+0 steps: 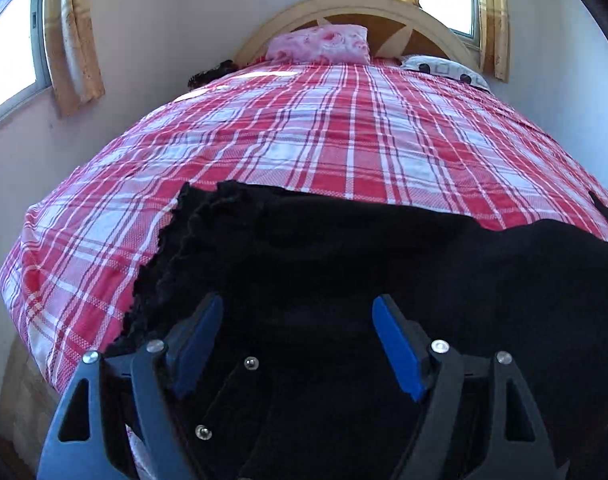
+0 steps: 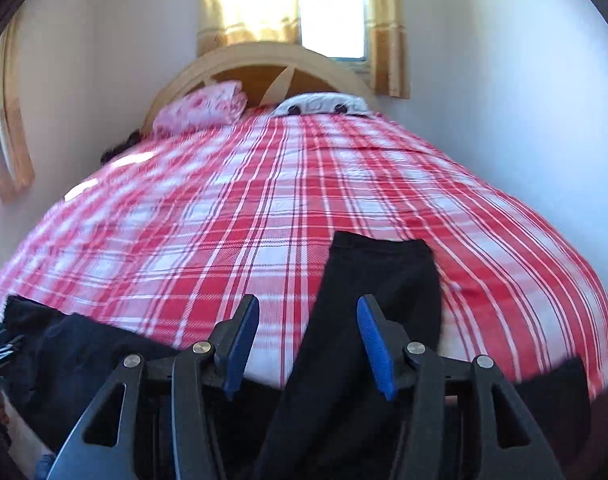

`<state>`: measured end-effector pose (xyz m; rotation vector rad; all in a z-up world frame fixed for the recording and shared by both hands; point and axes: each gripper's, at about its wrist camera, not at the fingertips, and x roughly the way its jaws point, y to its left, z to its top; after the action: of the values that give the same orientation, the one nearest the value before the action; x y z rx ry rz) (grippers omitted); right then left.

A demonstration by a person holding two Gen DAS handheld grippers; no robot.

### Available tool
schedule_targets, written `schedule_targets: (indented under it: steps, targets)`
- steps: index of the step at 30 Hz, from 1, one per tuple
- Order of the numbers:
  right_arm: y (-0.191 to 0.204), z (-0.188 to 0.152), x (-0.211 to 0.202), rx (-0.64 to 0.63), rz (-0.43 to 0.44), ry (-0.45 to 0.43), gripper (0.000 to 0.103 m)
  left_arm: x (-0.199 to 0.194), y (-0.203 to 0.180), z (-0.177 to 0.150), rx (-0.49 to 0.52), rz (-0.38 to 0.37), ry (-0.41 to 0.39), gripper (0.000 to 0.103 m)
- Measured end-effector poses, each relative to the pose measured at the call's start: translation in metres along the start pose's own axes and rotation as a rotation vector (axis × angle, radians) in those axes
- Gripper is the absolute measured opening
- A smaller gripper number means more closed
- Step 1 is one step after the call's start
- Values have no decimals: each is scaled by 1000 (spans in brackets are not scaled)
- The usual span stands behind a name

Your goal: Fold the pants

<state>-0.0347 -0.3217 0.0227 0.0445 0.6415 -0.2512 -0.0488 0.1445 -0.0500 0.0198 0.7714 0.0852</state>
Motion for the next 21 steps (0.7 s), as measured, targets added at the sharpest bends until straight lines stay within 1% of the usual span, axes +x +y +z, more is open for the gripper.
schedule_targets:
  steps: [1, 2, 4, 7, 9, 11, 12, 13, 14, 15, 16, 18, 20, 21]
  targets:
    - [5, 9, 23, -29, -20, 29, 53, 0, -3, -1, 20, 14, 0, 89]
    - [10, 17, 43, -48, -50, 56, 53, 3, -6, -4, 39, 33, 8, 94]
    - [13, 29, 77, -72, -104, 104, 53, 5, -10, -6, 47, 53, 14, 96]
    - [14, 45, 130, -92, -197, 176, 53, 13, -10, 0, 38, 48, 27, 100]
    - [10, 53, 157, -71, -257, 226, 53, 16, -8, 2, 31, 41, 35, 101]
    - [5, 55, 179, -54, -255, 294, 52, 18, -9, 3, 32, 41, 37, 102]
    - [5, 55, 187, -64, -277, 319, 52, 19, -10, 3, 33, 44, 37, 102]
    - [5, 56, 191, -67, -292, 325, 50, 20, -11, 4, 35, 46, 39, 103]
    - [8, 57, 192, -66, -298, 328, 36, 21, -11, 4, 36, 47, 42, 103]
    - [7, 58, 194, -58, -307, 342, 15, 21, -12, 5, 36, 46, 43, 103]
    - [5, 59, 195, -39, -315, 352, 12, 22, -11, 5, 34, 45, 45, 103]
    - [-5, 62, 190, 31, -287, 351, 5, 22, -11, 6, 31, 42, 49, 103]
    - [-15, 66, 178, 73, -285, 311, 5, 22, -11, 6, 32, 43, 49, 103]
    - [-21, 69, 165, 105, -256, 269, 5, 22, -11, 6, 31, 42, 51, 103]
